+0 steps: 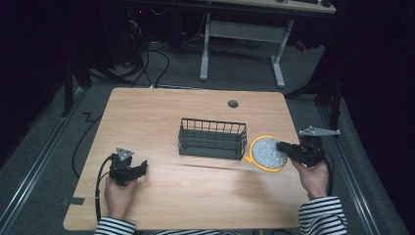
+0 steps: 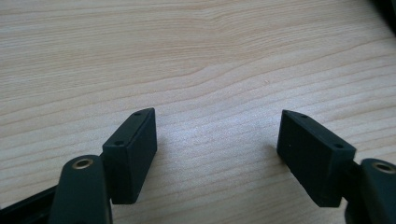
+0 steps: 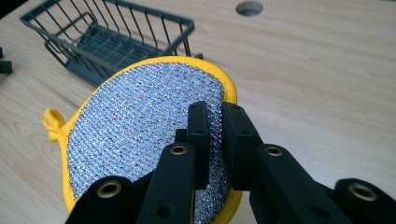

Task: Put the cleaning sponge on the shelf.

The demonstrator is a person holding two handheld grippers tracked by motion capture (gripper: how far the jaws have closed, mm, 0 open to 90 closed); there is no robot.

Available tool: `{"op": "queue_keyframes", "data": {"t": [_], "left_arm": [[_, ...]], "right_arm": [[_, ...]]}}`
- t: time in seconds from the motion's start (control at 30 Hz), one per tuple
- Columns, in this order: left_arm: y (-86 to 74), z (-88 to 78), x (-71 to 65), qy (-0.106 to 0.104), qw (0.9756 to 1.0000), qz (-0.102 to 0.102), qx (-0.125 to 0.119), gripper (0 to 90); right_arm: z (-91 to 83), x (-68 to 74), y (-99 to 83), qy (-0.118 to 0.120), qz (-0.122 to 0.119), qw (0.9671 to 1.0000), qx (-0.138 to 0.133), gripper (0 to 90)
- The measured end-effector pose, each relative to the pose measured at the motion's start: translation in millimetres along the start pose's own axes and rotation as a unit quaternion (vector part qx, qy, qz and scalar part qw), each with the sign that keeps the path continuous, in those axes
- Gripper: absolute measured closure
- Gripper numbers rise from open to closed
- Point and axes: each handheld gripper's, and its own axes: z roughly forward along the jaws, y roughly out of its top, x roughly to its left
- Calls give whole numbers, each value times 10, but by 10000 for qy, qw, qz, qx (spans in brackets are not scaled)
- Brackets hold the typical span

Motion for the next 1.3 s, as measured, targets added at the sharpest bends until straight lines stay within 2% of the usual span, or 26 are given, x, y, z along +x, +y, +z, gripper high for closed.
{"op": "queue_keyframes", "data": {"t": [0.23, 0.37, 0.47, 0.7, 0.77, 1.03, 1.17, 1.3], "left_arm": [[0, 0, 0, 6, 10000, -6, 2, 292], [0, 0, -1, 6, 10000, -7, 0, 292], [0, 0, -1, 3, 10000, -6, 2, 292], [0, 0, -1, 4, 10000, -5, 2, 291], [0, 0, -1, 3, 10000, -4, 2, 290], [0, 0, -1, 3, 10000, -3, 2, 289], [0, 0, -1, 4, 10000, -2, 2, 289], [0, 0, -1, 4, 10000, -1, 3, 290]], "right_arm": [[-11, 71, 232, 84, -134, 9998, -99, 824], [49, 156, 421, 110, -306, 9994, -135, 824], [88, 182, 495, 135, -343, 9992, -147, 824], [267, 242, 720, 139, -383, 9991, -142, 823], [372, 264, 786, 83, -393, 9991, -143, 822], [658, 365, 922, 72, -443, 9990, -77, 822], [720, 374, 962, 53, -430, 9990, -65, 822], [795, 393, 1019, -70, -459, 9989, -69, 821]]}}
